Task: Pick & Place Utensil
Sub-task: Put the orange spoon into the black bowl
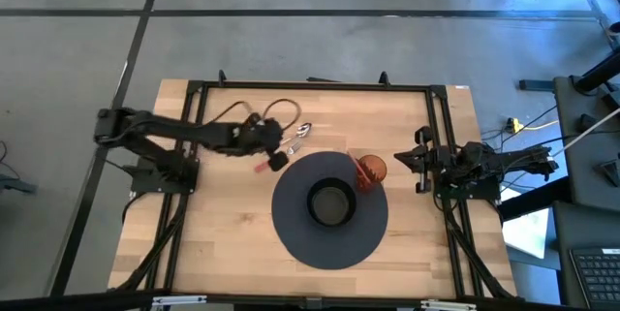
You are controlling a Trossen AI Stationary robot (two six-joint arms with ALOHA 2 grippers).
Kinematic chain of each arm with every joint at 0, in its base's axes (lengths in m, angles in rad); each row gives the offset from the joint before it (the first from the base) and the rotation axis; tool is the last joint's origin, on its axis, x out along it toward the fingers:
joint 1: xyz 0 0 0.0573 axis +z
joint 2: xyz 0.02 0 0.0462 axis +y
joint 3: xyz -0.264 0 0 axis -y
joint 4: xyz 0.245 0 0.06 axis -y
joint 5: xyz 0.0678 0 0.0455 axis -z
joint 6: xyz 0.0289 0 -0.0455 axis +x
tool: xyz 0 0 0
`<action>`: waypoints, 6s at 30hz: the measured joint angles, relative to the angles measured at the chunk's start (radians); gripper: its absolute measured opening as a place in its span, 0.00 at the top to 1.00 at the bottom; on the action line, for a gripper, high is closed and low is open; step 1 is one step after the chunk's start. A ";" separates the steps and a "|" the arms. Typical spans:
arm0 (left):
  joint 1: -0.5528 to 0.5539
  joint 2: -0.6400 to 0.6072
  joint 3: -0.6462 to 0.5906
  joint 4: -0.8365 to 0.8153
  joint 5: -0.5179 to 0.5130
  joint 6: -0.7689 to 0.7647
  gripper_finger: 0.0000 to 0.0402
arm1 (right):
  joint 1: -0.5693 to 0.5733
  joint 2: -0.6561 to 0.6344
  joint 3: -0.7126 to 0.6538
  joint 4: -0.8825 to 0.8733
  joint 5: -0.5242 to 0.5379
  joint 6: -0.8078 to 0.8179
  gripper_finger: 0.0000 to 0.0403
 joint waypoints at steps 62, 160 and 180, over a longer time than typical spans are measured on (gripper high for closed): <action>0.276 0.578 0.360 -0.199 0.318 0.448 0.68 | 0.001 0.000 0.000 -0.035 0.000 0.000 0.98; -0.506 0.879 1.076 -0.621 -0.392 0.897 0.99 | 0.000 0.000 0.000 -0.054 -0.001 0.049 0.98; -0.502 0.880 1.076 -0.642 -0.318 0.873 0.94 | 0.000 0.000 0.000 -0.054 -0.001 0.050 0.98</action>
